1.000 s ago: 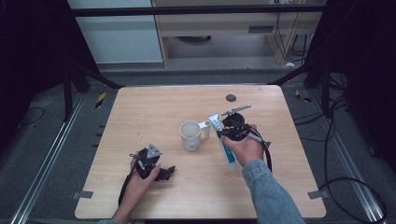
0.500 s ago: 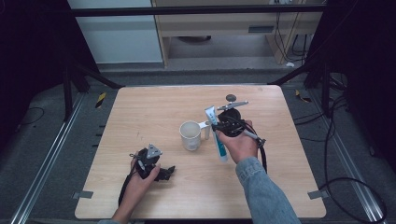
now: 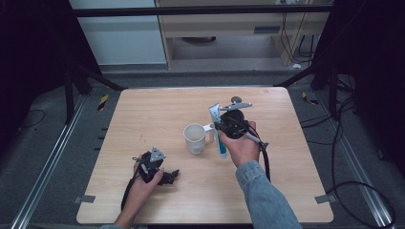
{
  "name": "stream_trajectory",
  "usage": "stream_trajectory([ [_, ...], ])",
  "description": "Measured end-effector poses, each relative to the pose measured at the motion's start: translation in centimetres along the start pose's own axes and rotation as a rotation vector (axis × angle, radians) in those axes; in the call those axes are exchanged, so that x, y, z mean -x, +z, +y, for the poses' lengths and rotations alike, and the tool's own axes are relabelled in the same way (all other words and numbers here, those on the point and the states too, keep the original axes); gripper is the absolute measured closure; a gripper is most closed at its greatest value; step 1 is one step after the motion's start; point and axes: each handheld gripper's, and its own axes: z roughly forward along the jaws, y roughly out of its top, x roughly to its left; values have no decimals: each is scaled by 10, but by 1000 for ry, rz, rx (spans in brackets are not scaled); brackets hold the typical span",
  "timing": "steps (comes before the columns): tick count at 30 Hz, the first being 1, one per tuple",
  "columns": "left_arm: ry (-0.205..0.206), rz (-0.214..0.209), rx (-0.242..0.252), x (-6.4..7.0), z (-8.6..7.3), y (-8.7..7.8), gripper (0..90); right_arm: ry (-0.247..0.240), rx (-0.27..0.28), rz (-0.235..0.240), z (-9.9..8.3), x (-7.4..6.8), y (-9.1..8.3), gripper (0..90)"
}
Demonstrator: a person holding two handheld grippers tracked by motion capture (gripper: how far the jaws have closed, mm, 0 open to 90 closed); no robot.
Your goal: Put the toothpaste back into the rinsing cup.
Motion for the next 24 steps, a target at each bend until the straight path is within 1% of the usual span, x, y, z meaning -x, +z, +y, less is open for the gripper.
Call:
stream_trajectory([
  [4, 0, 0, 0, 0, 0, 0, 0, 0, 0, 0, 0, 0, 1, 794],
  [18, 0, 0, 0, 0, 0, 0, 0, 10, 44, -6, 5, 1, -8, 796],
  [20, 1, 0, 0, 0, 0, 0, 0, 13, 61, -7, 6, 0, -10, 796],
  [21, 0, 1, 0, 0, 0, 0, 0, 16, 78, -13, 7, -1, -12, 795],
  [22, 0, 1, 0, 0, 0, 0, 0, 16, 78, -13, 7, -1, -12, 795],
  [23, 1, 0, 0, 0, 0, 0, 0, 7, 97, -35, 8, -4, -15, 795],
  [24, 1, 0, 0, 0, 0, 0, 0, 4, 105, -41, 9, -5, -15, 795],
])
